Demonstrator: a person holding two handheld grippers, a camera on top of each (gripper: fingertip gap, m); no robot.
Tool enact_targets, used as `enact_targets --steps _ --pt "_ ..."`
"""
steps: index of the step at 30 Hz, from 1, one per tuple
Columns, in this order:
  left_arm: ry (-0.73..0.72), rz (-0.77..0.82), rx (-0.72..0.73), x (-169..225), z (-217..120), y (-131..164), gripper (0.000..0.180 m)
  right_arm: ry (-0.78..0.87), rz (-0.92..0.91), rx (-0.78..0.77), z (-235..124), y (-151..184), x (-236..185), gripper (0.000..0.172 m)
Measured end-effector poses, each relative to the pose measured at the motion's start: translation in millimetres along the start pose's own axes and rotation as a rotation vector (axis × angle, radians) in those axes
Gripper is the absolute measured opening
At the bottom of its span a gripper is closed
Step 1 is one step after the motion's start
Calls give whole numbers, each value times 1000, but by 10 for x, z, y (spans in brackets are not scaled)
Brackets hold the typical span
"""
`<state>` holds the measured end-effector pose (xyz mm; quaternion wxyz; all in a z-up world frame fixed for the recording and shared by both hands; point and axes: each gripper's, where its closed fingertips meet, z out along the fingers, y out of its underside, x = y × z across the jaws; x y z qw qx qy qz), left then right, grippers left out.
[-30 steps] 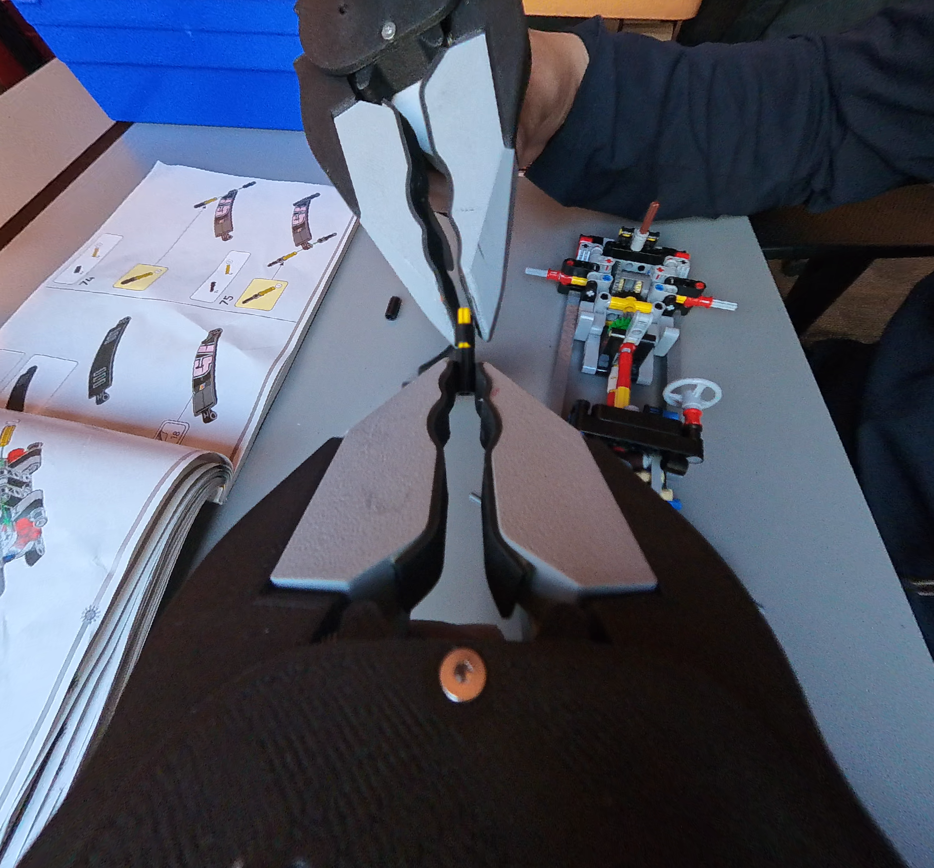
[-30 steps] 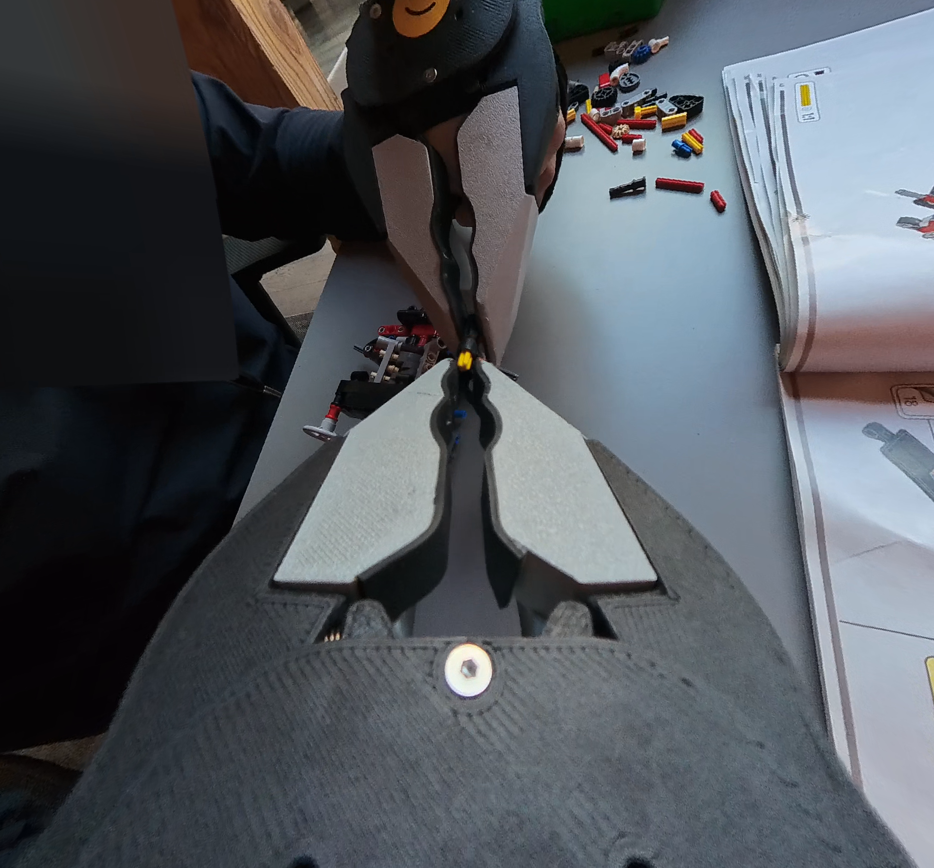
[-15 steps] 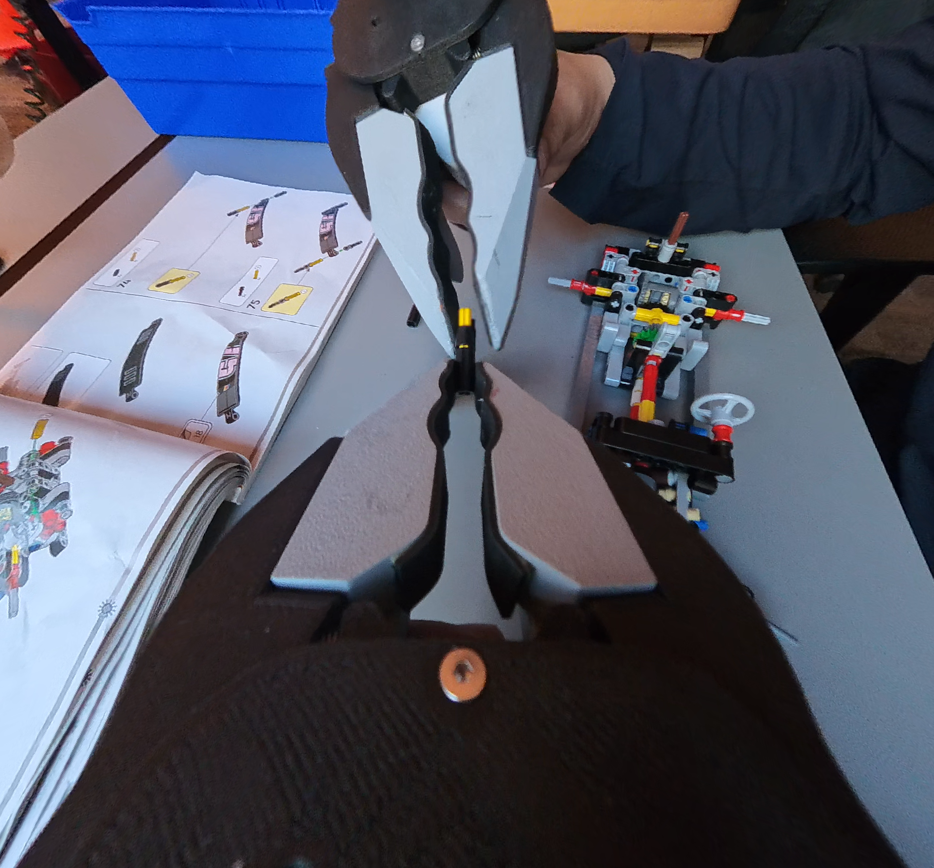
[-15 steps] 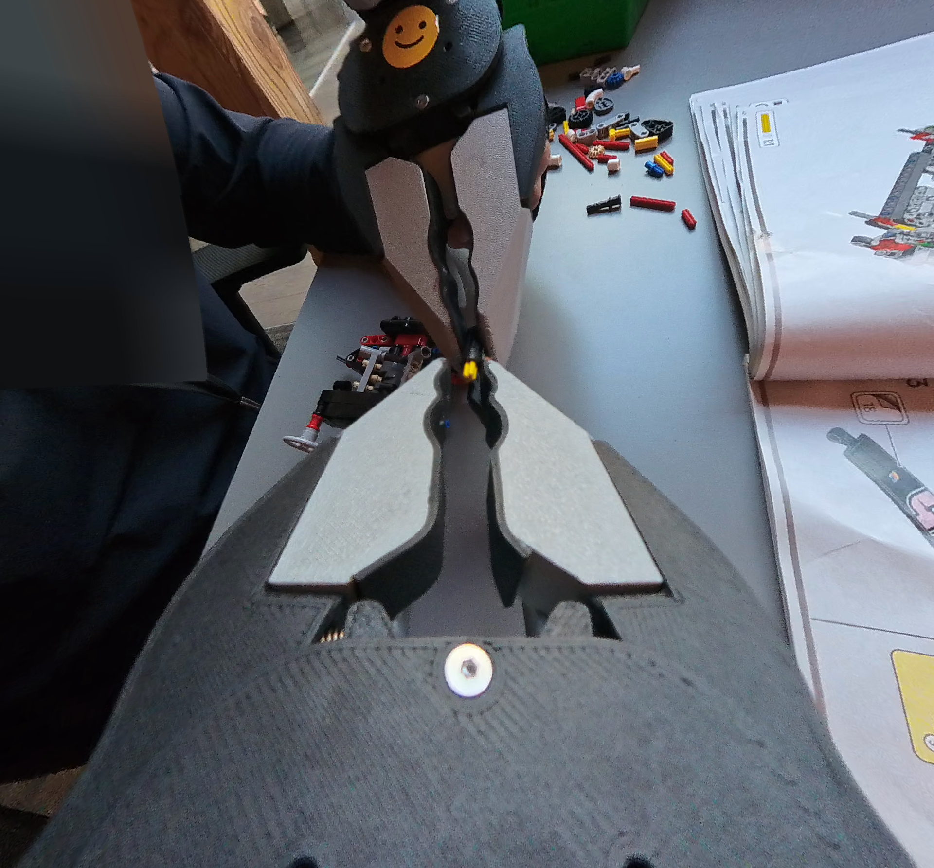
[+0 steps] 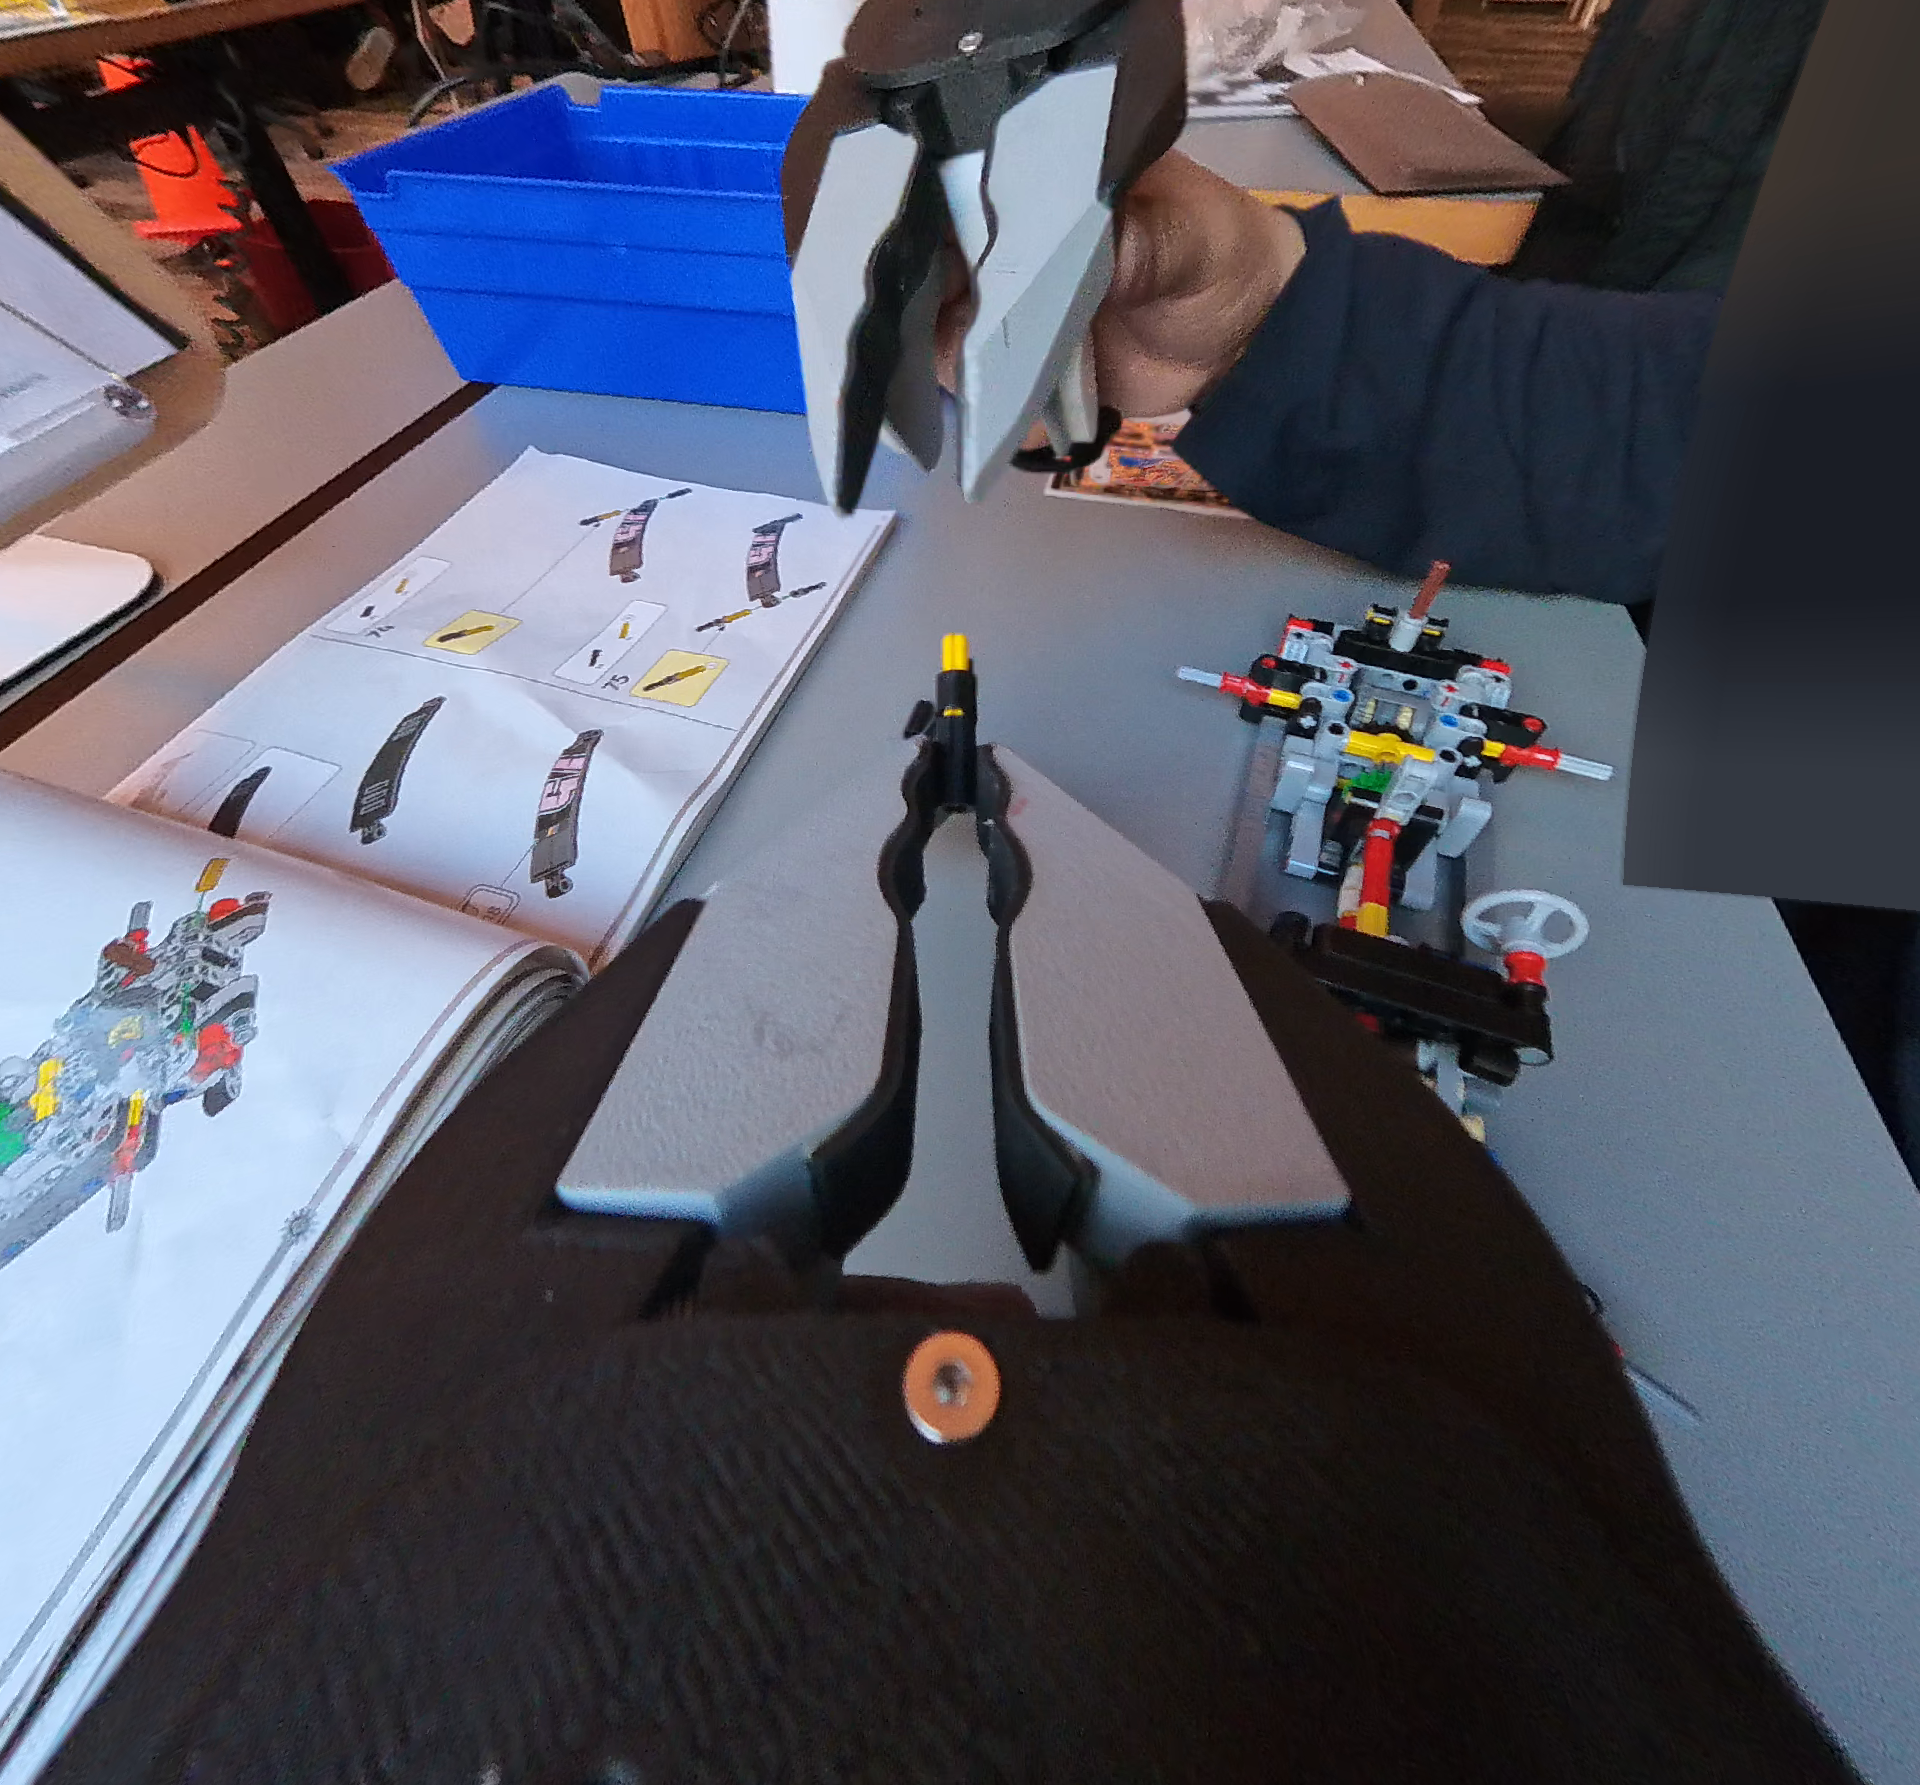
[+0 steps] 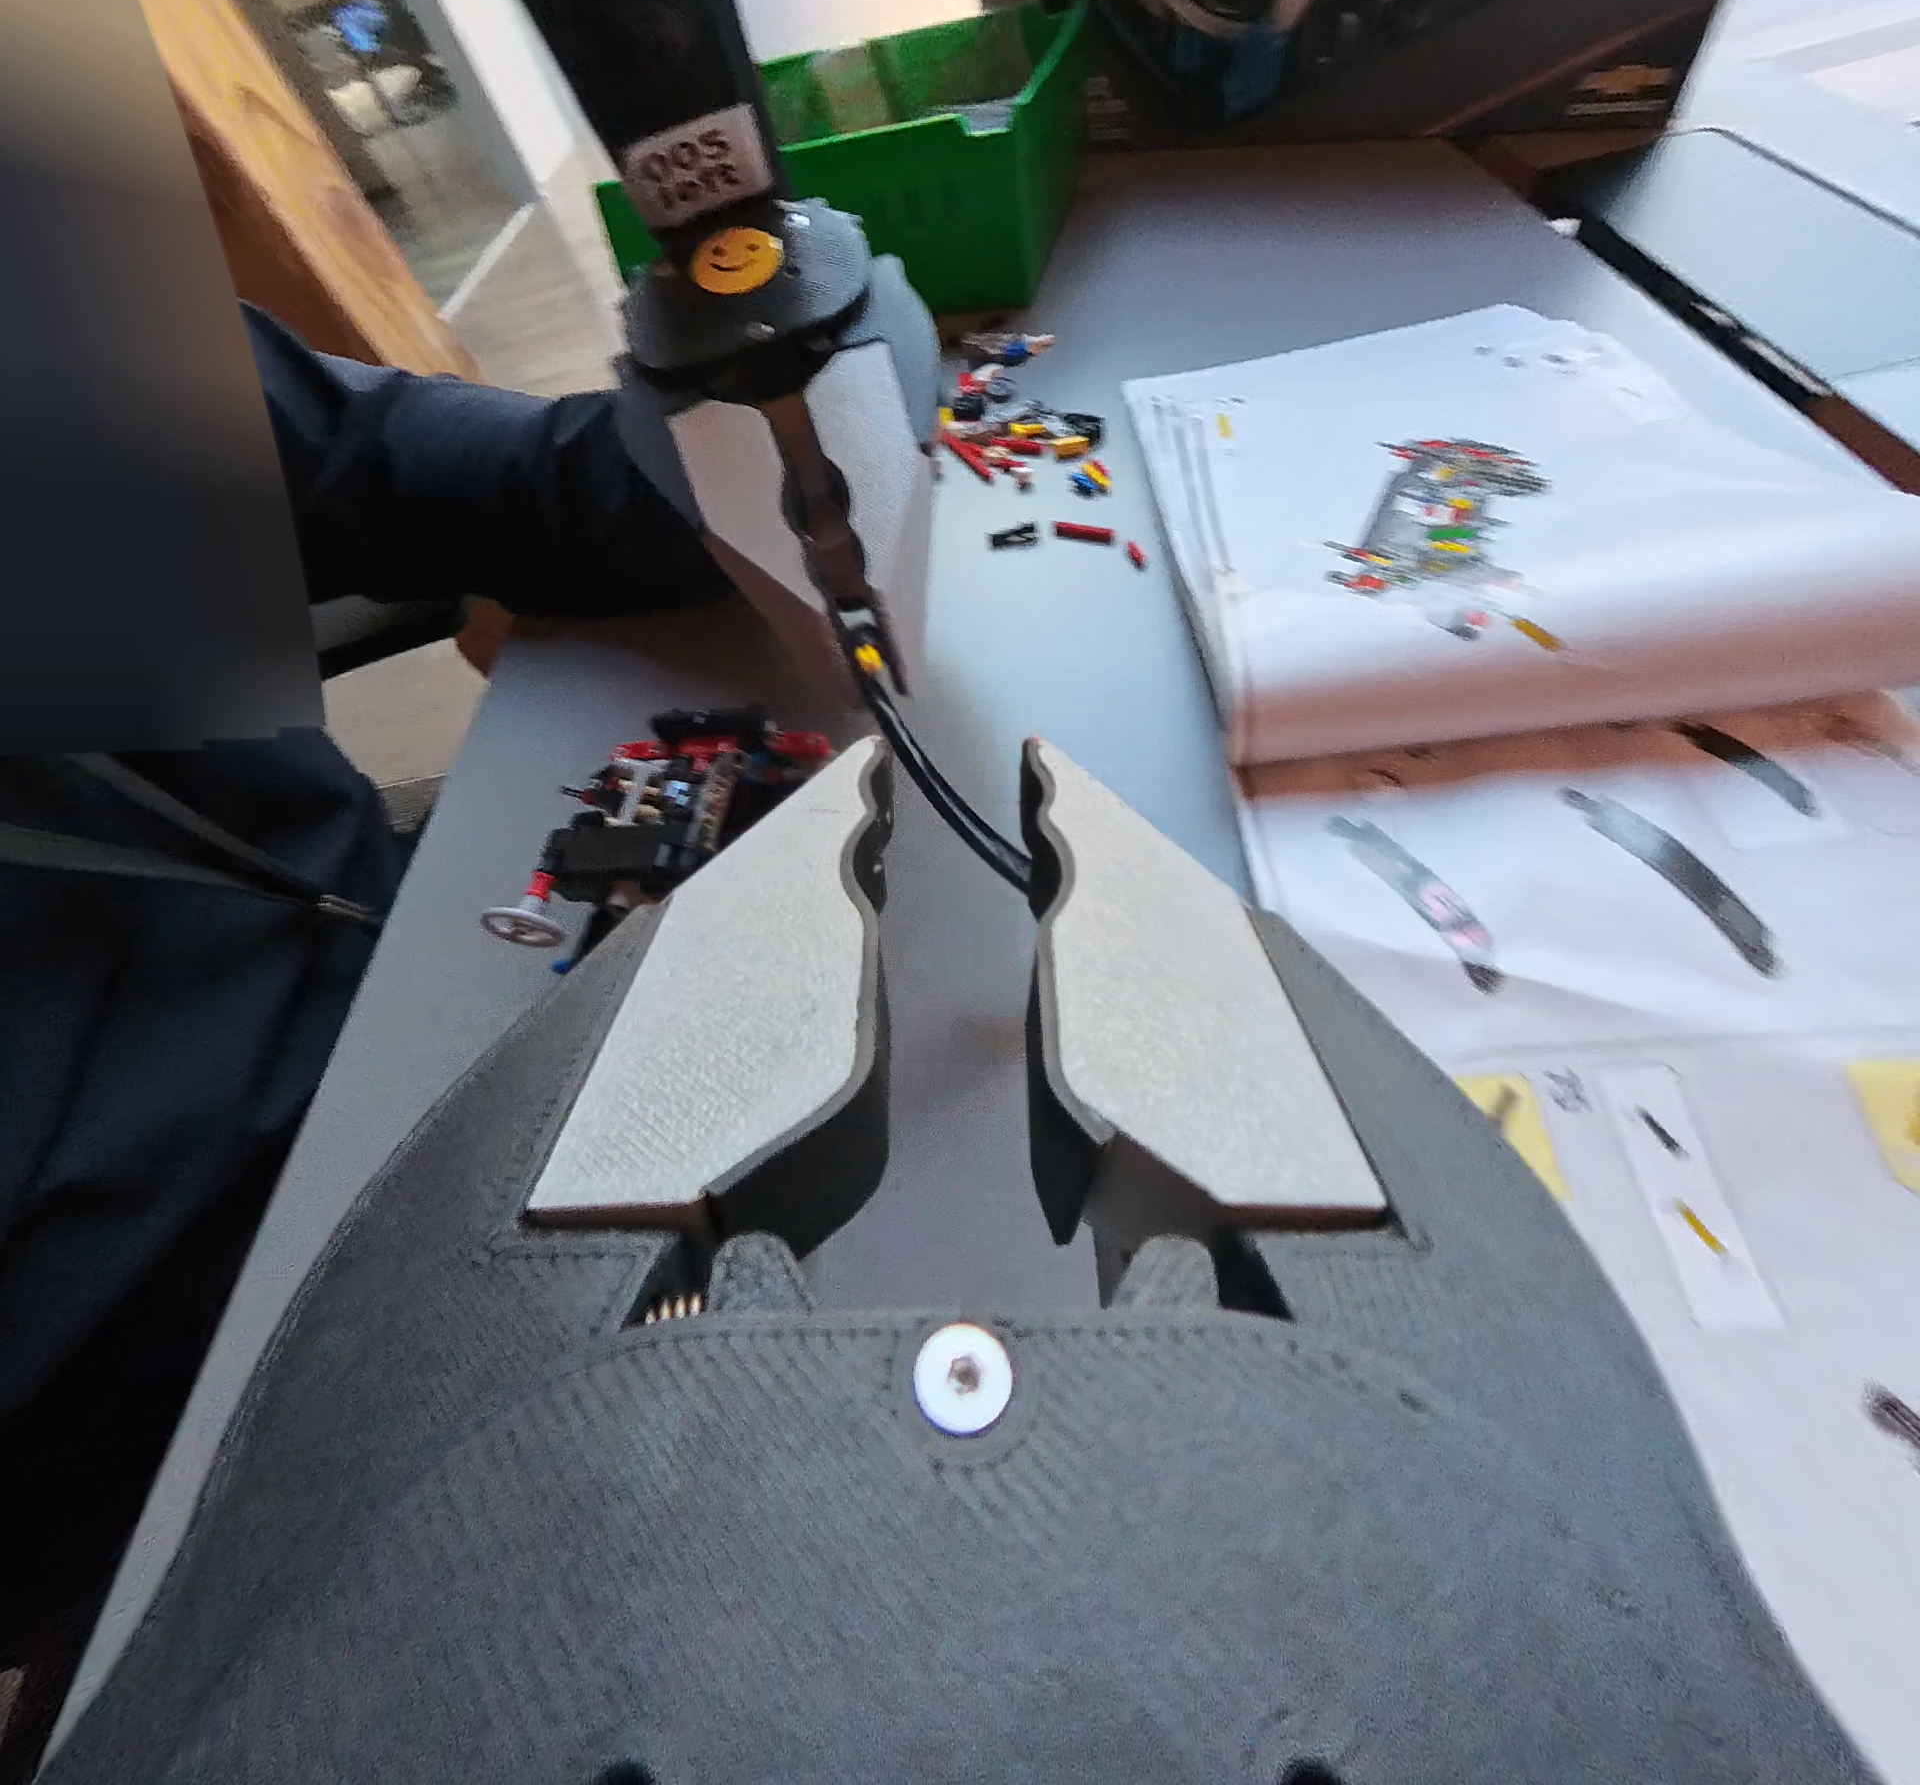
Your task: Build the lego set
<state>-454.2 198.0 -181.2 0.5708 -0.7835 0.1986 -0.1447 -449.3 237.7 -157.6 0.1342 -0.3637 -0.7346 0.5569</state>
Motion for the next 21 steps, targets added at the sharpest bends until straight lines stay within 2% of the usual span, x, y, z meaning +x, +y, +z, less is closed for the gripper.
enact_targets --steps 4,8,11,16,18,21 --pt "1 -54 23 -69 -32 0 4 142 31 -39 -288 103 278 28" --pt "9 -87 43 -113 -62 10 3 182 -2 -160 -448 313 271 27" --pt "-6 -93 52 -175 -95 23 4 180 32 -178 -435 428 296 23" --pt "-6 -114 59 -203 -120 24 4 212 37 -318 -349 812 386 20" --pt "-13 -105 56 -201 -116 27 4 265 3 -313 -371 890 466 14" --pt "-14 -100 59 -189 -105 16 3 239 20 -293 -432 919 461 15"
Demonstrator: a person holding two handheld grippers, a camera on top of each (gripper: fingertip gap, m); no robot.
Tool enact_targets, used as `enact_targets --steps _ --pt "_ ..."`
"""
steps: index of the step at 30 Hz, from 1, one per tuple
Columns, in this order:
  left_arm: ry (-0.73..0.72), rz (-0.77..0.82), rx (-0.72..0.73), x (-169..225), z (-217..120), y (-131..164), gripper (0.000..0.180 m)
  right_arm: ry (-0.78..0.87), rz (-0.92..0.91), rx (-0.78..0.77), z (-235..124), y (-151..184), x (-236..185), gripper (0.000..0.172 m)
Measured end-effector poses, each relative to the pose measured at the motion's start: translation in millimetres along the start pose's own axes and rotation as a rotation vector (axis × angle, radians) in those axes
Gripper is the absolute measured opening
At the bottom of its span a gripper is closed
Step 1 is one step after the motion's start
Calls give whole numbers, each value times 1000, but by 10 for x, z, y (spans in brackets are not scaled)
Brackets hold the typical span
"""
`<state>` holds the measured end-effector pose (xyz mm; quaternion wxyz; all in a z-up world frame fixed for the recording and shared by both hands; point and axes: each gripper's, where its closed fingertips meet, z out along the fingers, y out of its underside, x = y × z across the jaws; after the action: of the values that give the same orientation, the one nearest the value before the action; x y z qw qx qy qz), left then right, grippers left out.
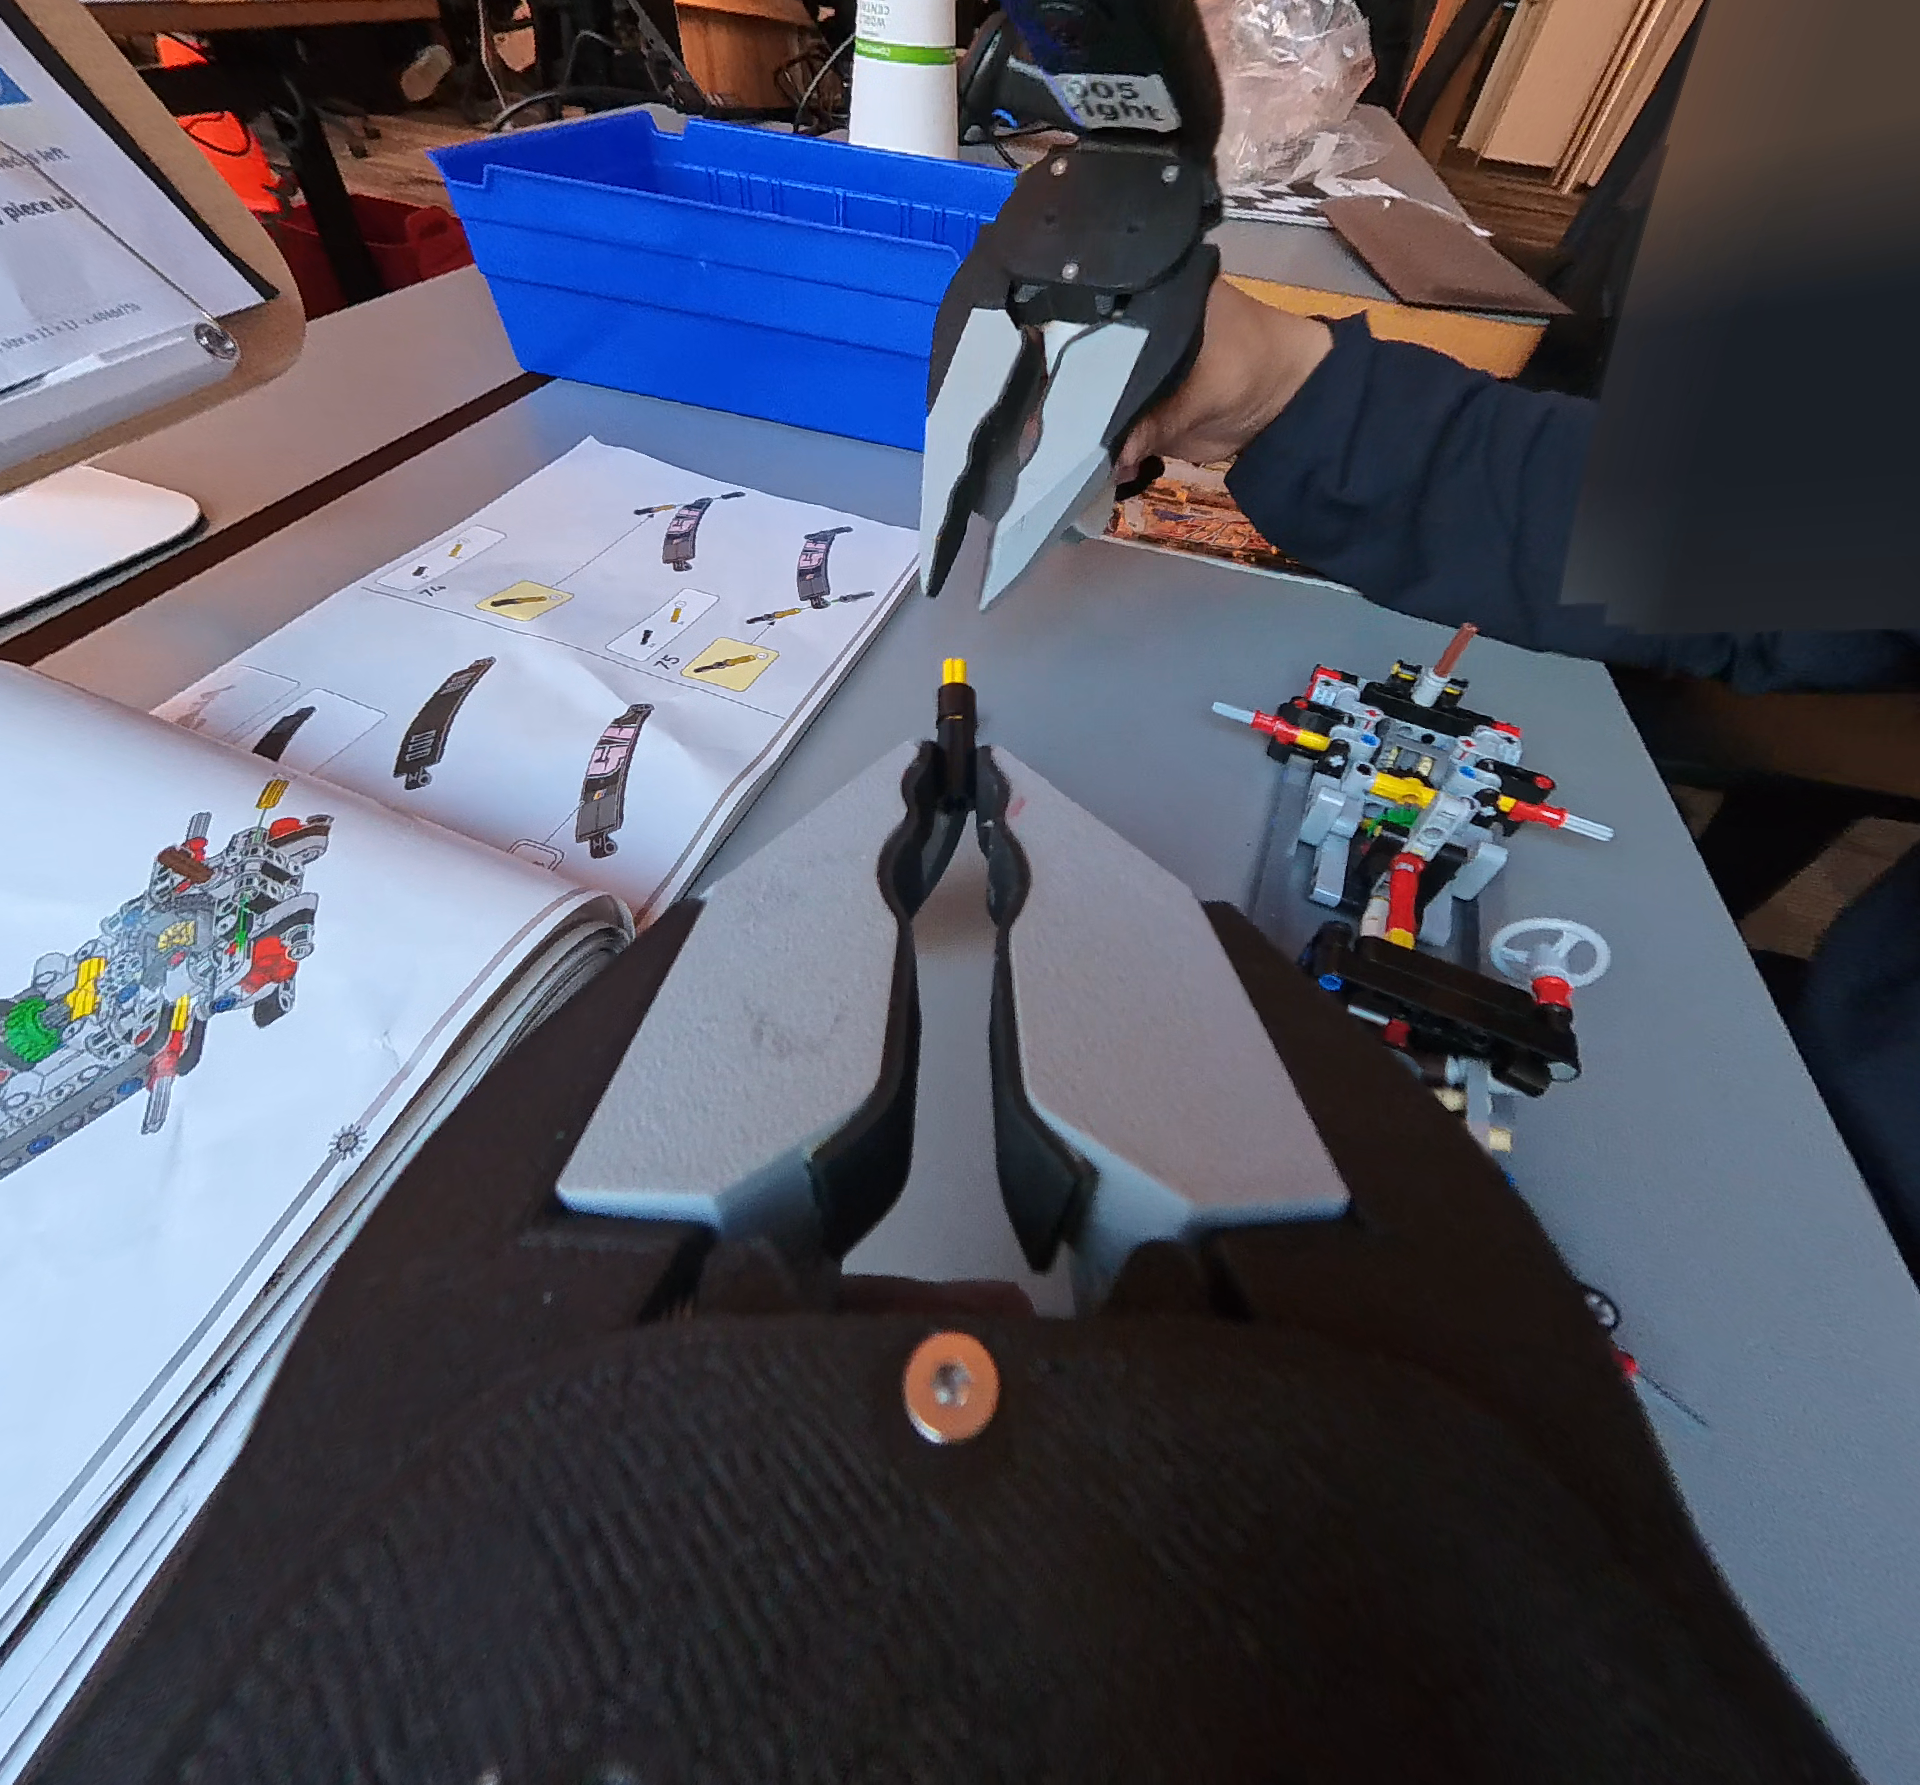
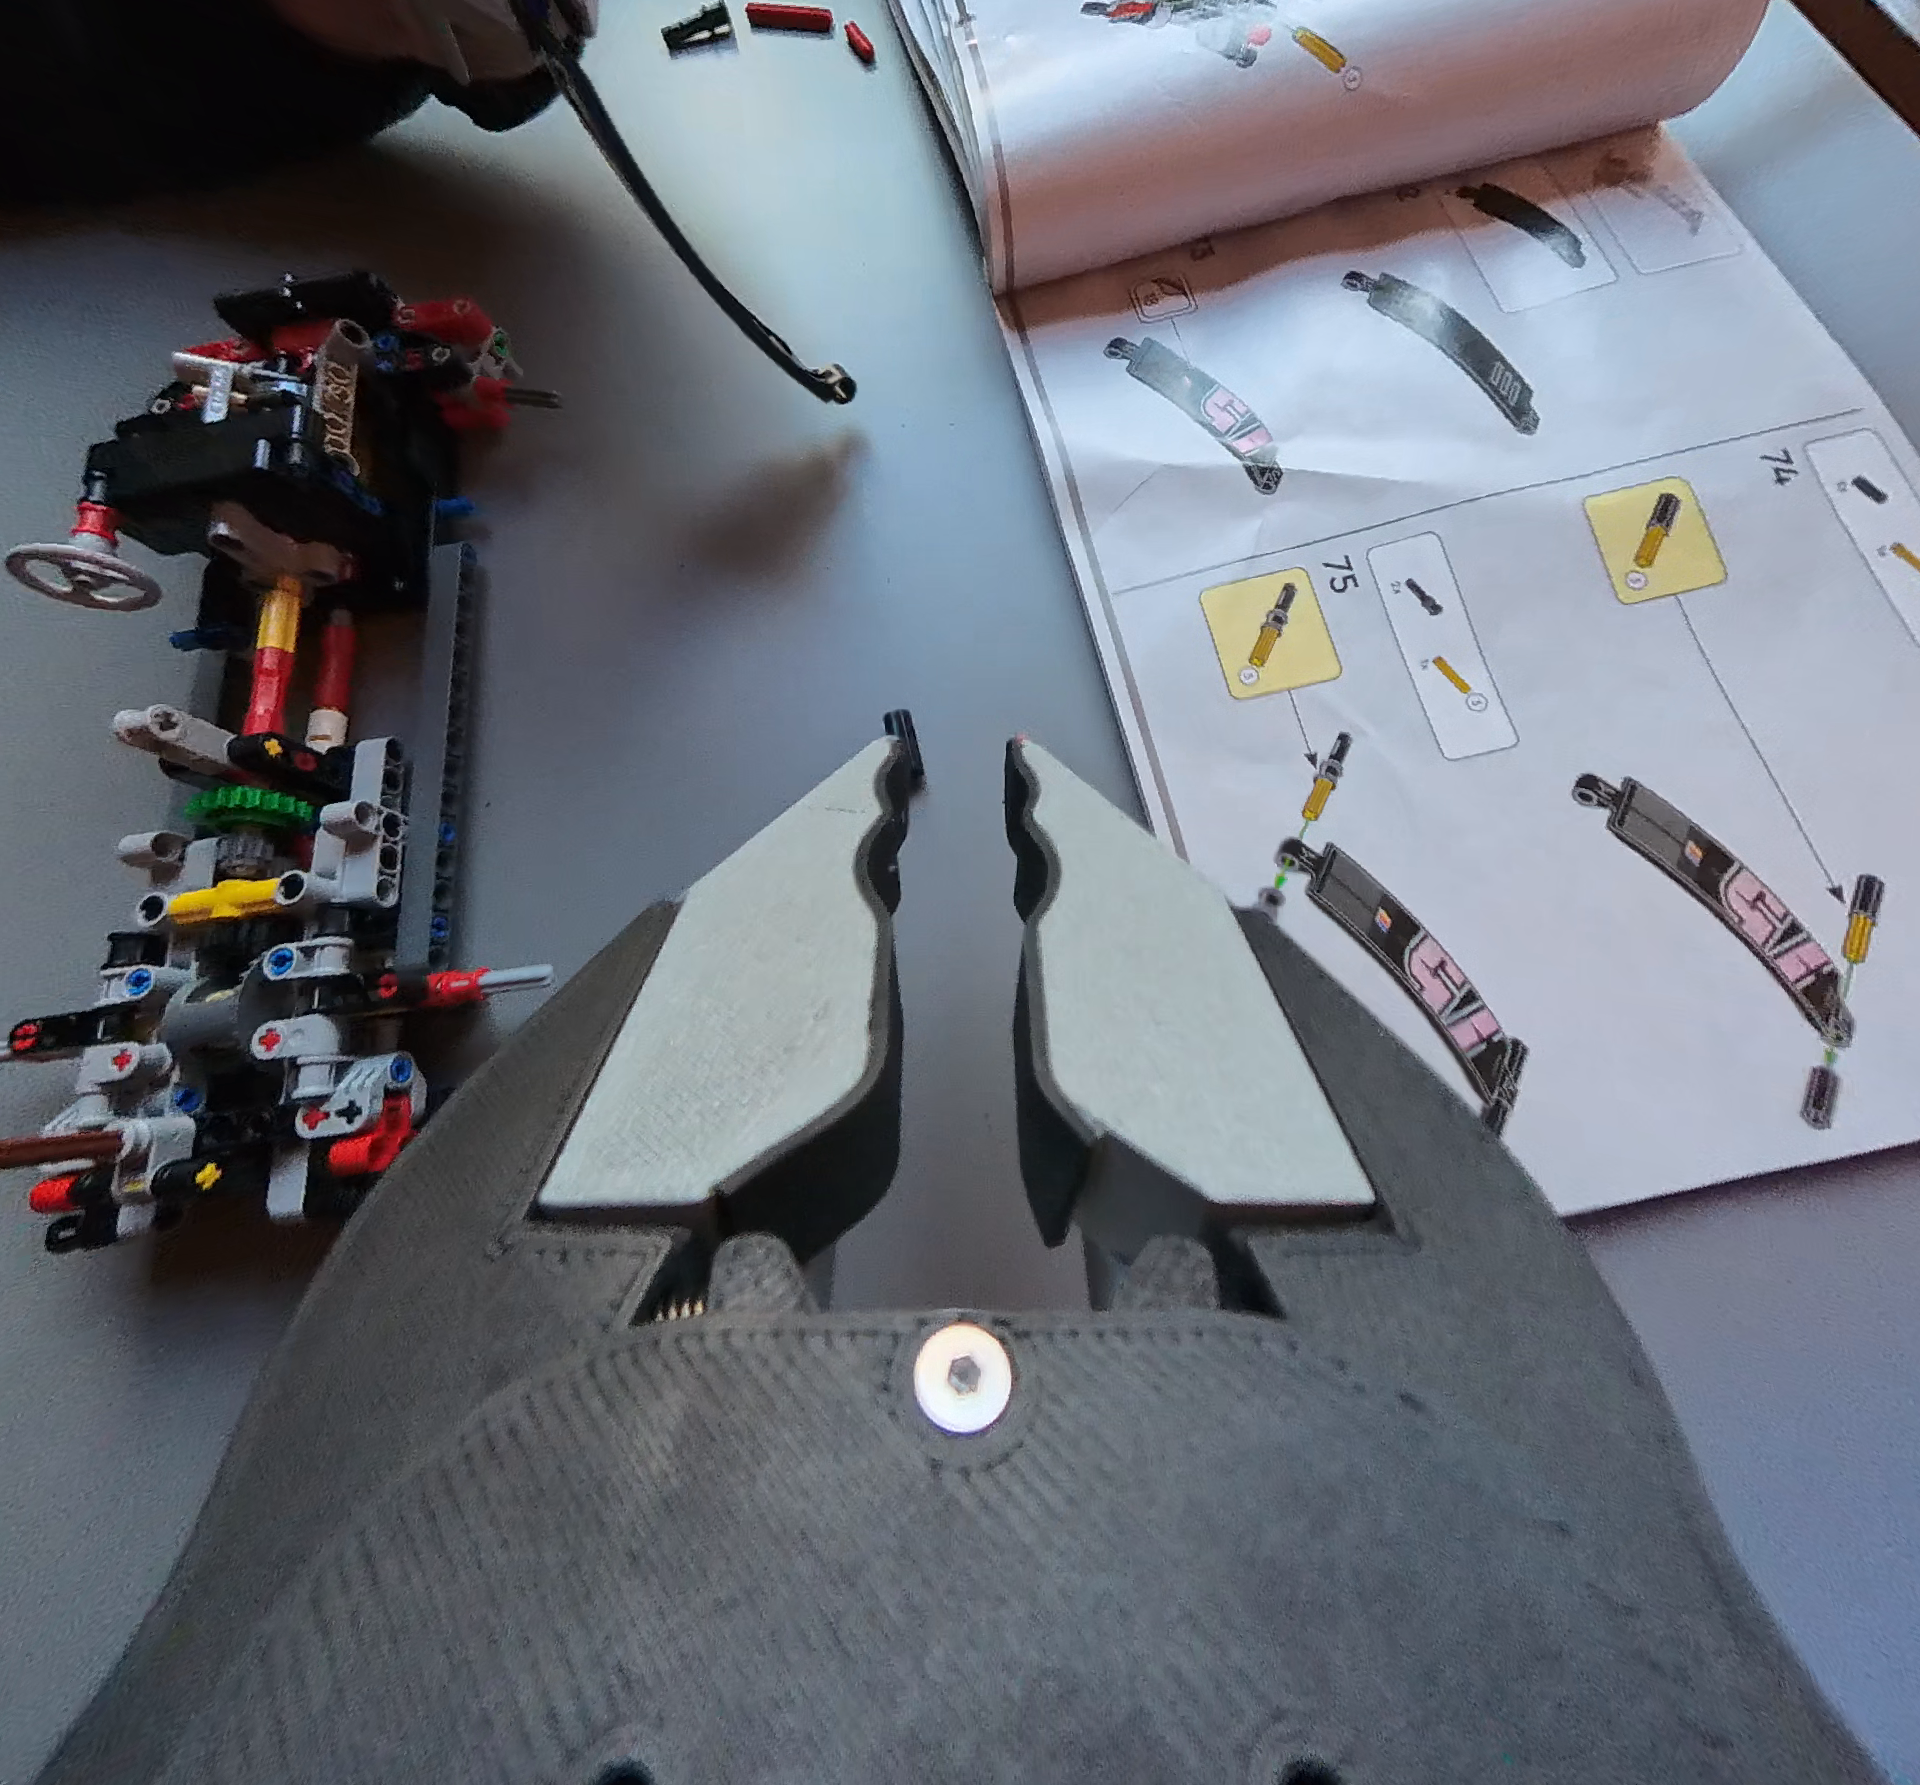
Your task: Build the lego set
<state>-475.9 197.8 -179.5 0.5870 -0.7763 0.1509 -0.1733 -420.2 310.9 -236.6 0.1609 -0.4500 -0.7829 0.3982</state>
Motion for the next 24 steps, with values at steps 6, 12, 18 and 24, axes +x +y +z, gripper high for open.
enact_targets --steps 6,12,18,24 --pt "19 4 -16 45 54 45 4 -40 -2 14 23 71 -1 20" --pt "32 -3 -13 69 63 46 4 -55 -38 -38 165 170 -50 22" --pt "36 1 -9 87 59 26 4 -59 -85 -59 264 181 -112 23" --pt "33 -1 -18 75 72 52 4 -60 -115 -75 389 195 -147 15"
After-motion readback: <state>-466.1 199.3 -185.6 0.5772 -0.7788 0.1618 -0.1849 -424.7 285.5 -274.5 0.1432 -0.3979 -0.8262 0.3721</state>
